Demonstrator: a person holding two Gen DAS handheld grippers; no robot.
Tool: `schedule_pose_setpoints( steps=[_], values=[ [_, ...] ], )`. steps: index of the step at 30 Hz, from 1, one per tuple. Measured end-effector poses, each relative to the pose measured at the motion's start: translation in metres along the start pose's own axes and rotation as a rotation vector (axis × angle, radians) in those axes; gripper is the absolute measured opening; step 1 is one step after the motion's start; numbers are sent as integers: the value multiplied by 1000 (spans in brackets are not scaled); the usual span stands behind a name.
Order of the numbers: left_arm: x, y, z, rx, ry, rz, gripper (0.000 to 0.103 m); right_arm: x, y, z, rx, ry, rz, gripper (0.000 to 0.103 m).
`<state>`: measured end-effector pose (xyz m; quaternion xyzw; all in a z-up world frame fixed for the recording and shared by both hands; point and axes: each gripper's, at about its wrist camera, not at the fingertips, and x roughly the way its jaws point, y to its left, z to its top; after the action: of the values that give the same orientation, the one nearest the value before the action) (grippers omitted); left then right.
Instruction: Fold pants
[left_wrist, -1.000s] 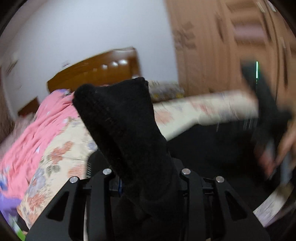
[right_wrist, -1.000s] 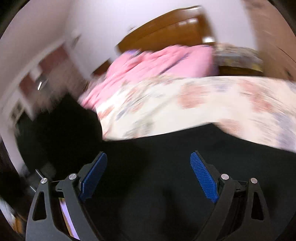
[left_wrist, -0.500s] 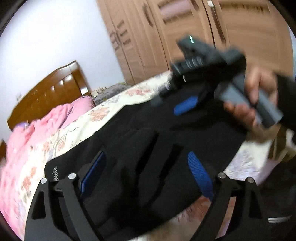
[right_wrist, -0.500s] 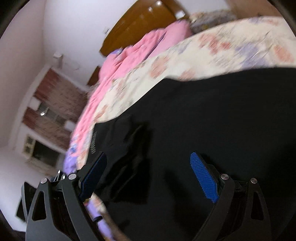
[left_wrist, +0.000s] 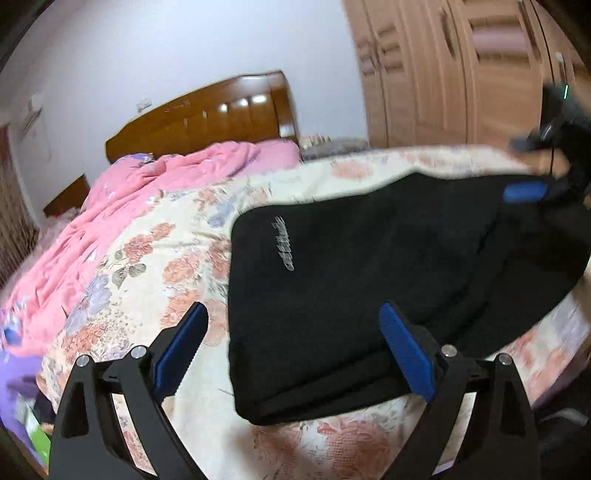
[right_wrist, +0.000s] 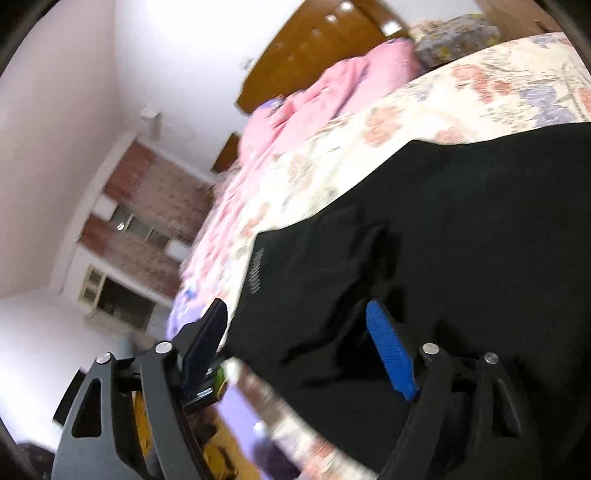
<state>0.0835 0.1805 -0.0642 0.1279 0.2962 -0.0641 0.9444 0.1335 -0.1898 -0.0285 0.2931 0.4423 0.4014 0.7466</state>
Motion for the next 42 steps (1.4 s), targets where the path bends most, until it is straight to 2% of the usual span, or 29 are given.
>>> schedule_pose_setpoints(
  steps=[2, 4, 6, 7, 11, 13, 16, 19, 21, 23, 25, 26, 28, 31, 34, 36, 38, 39, 40, 42],
  values=[
    [10, 0, -9, 28, 36, -19, 94, 16, 9, -11, -17, 58, 8, 69],
    [18, -4, -15, 55, 58, -17, 94, 34, 8, -15, -16, 85, -33, 64],
    [16, 2, -16, 21, 67, -50, 94, 51, -4, -9, 29, 93, -51, 58],
    [14, 4, -16, 14, 69, -63, 94, 58, -10, -7, 53, 86, -63, 50],
    [3, 1, -22, 75, 70, -66, 94, 68, -8, 4, 48, 33, -73, 34],
    [2, 2, -25, 80, 73, -63, 94, 74, 1, 5, 9, 25, -97, 11],
    [-1, 2, -25, 92, 71, -61, 94, 61, 22, 5, -63, -13, -89, 9],
    [-5, 0, -24, 142, 59, -26, 94, 40, 40, -1, -91, -52, -58, 9],
    [-4, 2, -24, 146, 58, -24, 94, 41, 27, 1, -53, -35, -69, 9],
    [1, 6, -26, 138, 69, -30, 93, 52, 5, -2, -15, -5, -122, 9],
    [6, 11, -27, 105, 80, -72, 77, 64, -14, -7, 32, 40, -134, 9],
    [6, 14, -26, 90, 75, -70, 71, 67, -18, -10, 45, 45, -129, 9],
    [2, 23, -26, 77, 70, -60, 48, 65, -17, -11, 42, 44, -125, 9],
    [-4, 38, -26, 42, 75, -93, 41, 60, -6, -8, 2, 35, -97, 9],
    [2, 38, -28, 54, 92, -83, 41, 74, -15, -13, 19, 77, -116, 9],
    [3, 35, -28, 65, 102, -81, 42, 73, -23, -14, 56, 84, -99, 9],
    [1, 35, -27, 82, 118, -83, 46, 61, -19, -14, 37, 94, -121, 21],
    [-1, 35, -27, 85, 123, -87, 48, 53, -16, -13, 16, 84, -142, 35],
    [-5, 38, -26, 81, 122, -94, 51, 39, -10, -11, -6, 47, -159, 59],
    [-13, 45, -25, 54, 97, -86, 62, 20, -8, -9, -26, -11, -178, 90]
  ],
)
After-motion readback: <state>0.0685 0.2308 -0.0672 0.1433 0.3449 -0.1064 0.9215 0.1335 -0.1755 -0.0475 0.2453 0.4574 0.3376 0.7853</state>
